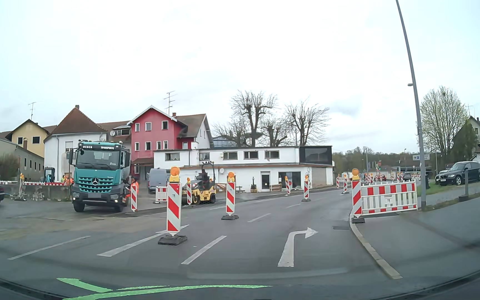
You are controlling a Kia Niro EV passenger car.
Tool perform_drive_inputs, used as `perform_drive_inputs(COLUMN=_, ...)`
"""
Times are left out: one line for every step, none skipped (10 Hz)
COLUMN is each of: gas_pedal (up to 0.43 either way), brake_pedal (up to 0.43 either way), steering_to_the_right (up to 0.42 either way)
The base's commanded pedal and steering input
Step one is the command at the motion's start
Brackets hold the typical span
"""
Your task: Follow the waypoints while adhering to traffic rules and regulations
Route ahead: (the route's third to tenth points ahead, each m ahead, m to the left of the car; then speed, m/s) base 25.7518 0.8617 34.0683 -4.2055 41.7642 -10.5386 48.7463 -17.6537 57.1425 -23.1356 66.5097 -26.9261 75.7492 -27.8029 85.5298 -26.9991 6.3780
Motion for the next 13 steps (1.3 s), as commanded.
perform_drive_inputs(gas_pedal=0.098, brake_pedal=0.000, steering_to_the_right=0.076)
perform_drive_inputs(gas_pedal=0.098, brake_pedal=0.000, steering_to_the_right=0.080)
perform_drive_inputs(gas_pedal=0.098, brake_pedal=0.000, steering_to_the_right=0.084)
perform_drive_inputs(gas_pedal=0.098, brake_pedal=0.000, steering_to_the_right=0.088)
perform_drive_inputs(gas_pedal=0.098, brake_pedal=0.000, steering_to_the_right=0.091)
perform_drive_inputs(gas_pedal=0.098, brake_pedal=0.000, steering_to_the_right=0.093)
perform_drive_inputs(gas_pedal=0.110, brake_pedal=0.000, steering_to_the_right=0.094)
perform_drive_inputs(gas_pedal=0.110, brake_pedal=0.000, steering_to_the_right=0.094)
perform_drive_inputs(gas_pedal=0.110, brake_pedal=0.000, steering_to_the_right=0.095)
perform_drive_inputs(gas_pedal=0.110, brake_pedal=0.000, steering_to_the_right=0.097)
perform_drive_inputs(gas_pedal=0.118, brake_pedal=0.000, steering_to_the_right=0.099)
perform_drive_inputs(gas_pedal=0.118, brake_pedal=0.000, steering_to_the_right=0.101)
perform_drive_inputs(gas_pedal=0.118, brake_pedal=0.000, steering_to_the_right=0.102)
